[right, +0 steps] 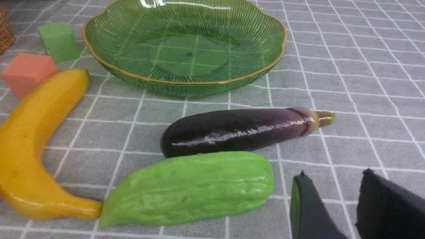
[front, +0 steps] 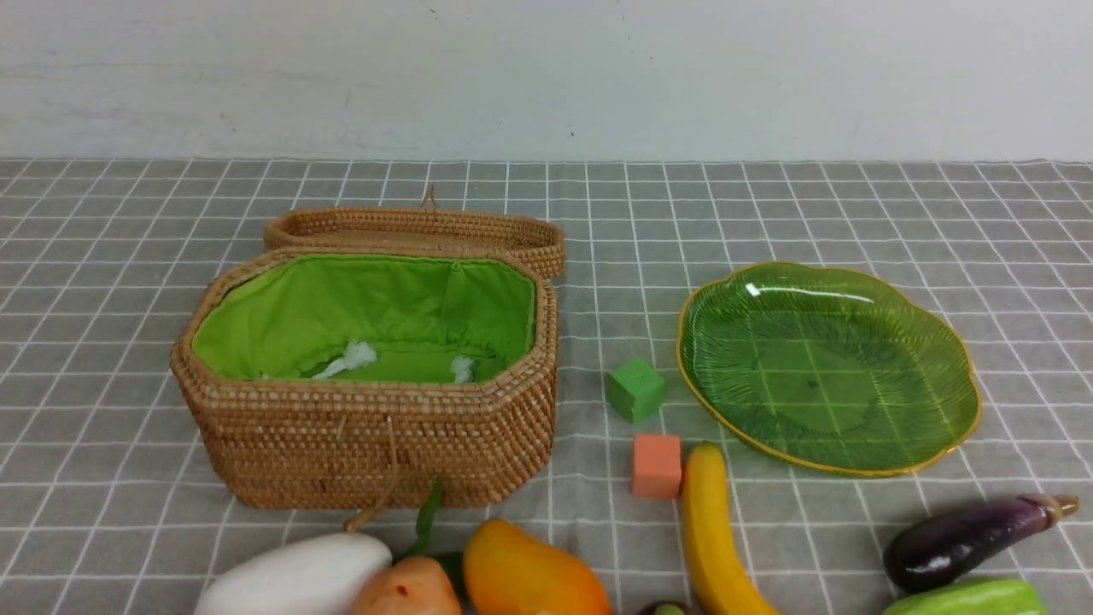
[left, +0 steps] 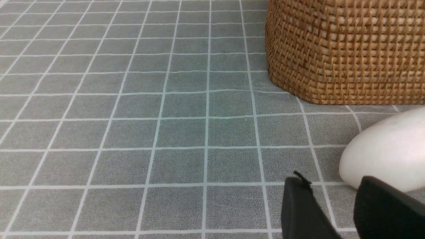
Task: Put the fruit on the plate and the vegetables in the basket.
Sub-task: Take a daikon with your left arm and place it on the basket on the left.
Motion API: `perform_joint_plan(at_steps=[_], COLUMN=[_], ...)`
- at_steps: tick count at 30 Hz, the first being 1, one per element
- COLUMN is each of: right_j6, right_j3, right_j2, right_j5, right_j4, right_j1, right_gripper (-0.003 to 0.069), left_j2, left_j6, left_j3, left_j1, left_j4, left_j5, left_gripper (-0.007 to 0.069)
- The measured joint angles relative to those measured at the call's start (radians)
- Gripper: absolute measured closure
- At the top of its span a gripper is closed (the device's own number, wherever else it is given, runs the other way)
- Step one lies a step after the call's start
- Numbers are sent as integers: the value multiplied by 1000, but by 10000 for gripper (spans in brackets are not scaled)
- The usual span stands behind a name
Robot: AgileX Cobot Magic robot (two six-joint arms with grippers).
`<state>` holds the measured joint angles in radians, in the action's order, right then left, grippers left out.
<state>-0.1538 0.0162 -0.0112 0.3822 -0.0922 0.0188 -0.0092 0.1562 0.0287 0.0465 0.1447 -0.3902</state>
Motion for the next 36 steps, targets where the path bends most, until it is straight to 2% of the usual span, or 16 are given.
perform_joint_plan(at_steps=[29,33,36], right_j6=[0,0,0], right_j3=[0,0,0], right_j2=[0,0,0], right_j5=[0,0,0], right_j4=[0,0,0], right_j1=[0,0,0], right_gripper=[418,418,418], left_j2=[0,0,0], left_j6=[0,0,18], left_j3=[0,0,0], left_j1=[0,0,0], left_j4=[39,12,-70], left_j5=[7,125,240], left_gripper=[386,386,386])
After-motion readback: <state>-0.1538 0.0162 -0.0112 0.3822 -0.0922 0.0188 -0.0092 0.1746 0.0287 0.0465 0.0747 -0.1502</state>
